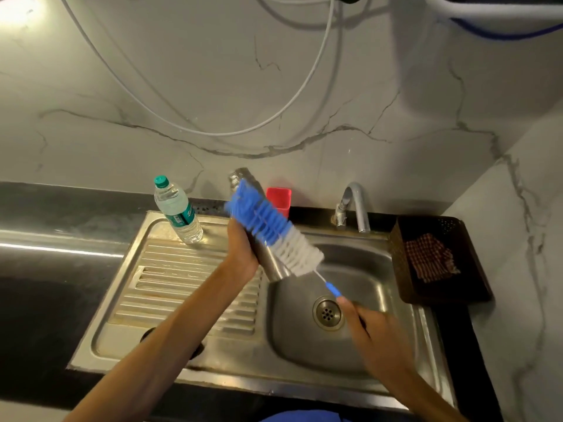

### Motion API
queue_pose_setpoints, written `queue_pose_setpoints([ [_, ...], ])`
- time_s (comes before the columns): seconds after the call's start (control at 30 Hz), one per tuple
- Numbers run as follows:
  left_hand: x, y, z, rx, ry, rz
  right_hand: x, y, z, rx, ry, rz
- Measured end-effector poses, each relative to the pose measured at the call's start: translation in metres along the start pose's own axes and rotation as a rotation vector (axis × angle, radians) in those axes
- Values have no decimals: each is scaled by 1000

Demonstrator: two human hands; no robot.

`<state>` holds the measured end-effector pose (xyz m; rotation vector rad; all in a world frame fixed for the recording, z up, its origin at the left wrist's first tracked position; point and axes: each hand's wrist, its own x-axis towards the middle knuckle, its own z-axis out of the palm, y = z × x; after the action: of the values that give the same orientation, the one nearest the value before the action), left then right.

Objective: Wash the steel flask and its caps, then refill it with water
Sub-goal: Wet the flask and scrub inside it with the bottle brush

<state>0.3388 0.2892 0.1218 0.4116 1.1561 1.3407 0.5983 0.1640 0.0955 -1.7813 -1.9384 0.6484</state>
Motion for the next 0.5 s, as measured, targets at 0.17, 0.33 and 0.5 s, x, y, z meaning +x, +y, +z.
queue_pose_setpoints([
  [0.17,-11,-20,24,-120,-79,-80,28,-18,9,120,47,27],
  [0.33,12,10,19,-255,119,-22,-16,9,-4,81,-6,79],
  [0.5,-19,-38,48,-117,-8,-67,13,12,-14,78,82,53],
])
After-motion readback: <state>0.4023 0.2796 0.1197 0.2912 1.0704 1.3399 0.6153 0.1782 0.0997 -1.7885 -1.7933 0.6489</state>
